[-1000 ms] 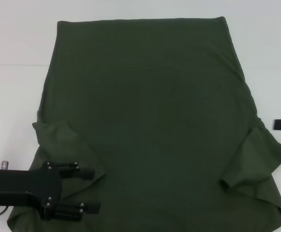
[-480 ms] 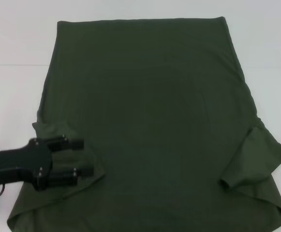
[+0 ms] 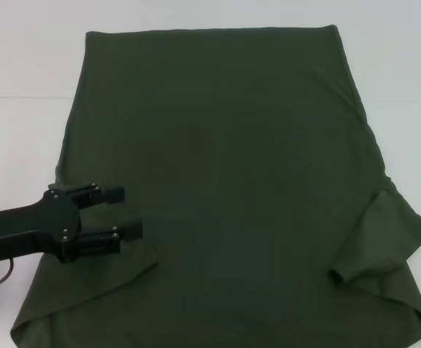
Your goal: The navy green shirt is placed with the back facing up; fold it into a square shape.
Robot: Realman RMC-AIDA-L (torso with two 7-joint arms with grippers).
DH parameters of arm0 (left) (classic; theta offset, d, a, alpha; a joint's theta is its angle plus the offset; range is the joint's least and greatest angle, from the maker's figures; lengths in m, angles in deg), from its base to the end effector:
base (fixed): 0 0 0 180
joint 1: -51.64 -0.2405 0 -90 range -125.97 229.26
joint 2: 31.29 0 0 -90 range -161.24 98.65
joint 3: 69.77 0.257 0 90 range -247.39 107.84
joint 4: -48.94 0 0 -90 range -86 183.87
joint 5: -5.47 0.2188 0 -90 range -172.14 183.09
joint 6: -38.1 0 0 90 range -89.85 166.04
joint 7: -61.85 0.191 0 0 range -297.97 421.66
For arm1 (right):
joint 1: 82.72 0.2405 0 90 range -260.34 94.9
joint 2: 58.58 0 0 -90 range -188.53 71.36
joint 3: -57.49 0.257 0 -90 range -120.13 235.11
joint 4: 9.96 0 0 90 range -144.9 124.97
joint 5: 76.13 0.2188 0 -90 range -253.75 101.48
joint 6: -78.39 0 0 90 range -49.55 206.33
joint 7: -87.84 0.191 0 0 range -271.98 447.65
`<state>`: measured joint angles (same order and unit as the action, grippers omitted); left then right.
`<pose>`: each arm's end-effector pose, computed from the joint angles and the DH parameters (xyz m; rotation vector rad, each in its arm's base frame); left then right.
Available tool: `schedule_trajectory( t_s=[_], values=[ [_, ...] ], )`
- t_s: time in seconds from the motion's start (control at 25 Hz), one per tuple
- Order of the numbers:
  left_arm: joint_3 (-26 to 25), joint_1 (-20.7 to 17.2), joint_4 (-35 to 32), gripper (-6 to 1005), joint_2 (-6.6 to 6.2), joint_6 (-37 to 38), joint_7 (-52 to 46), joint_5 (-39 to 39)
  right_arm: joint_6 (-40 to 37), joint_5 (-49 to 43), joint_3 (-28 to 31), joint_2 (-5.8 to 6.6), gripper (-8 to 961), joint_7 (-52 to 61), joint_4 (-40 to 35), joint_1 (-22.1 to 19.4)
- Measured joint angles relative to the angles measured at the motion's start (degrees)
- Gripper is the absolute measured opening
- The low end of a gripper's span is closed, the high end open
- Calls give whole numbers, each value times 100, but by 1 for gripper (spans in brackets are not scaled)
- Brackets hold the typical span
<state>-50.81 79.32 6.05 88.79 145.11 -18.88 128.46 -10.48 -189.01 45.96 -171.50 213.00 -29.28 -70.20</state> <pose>-0.2611 0.3145 0.0060 -2.6560 -0.7085 -0.9242 0.3925 0.2645 0.0199 -1.4348 2.1100 1.3134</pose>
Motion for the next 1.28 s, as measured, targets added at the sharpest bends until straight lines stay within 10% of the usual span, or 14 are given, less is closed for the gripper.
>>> schedule_trajectory(
  t_s=[1.28],
  values=[
    [-6,1,0,841,32,-176,4,-134,1287,-825,-549,8,935,682,-46,914]
  ],
)
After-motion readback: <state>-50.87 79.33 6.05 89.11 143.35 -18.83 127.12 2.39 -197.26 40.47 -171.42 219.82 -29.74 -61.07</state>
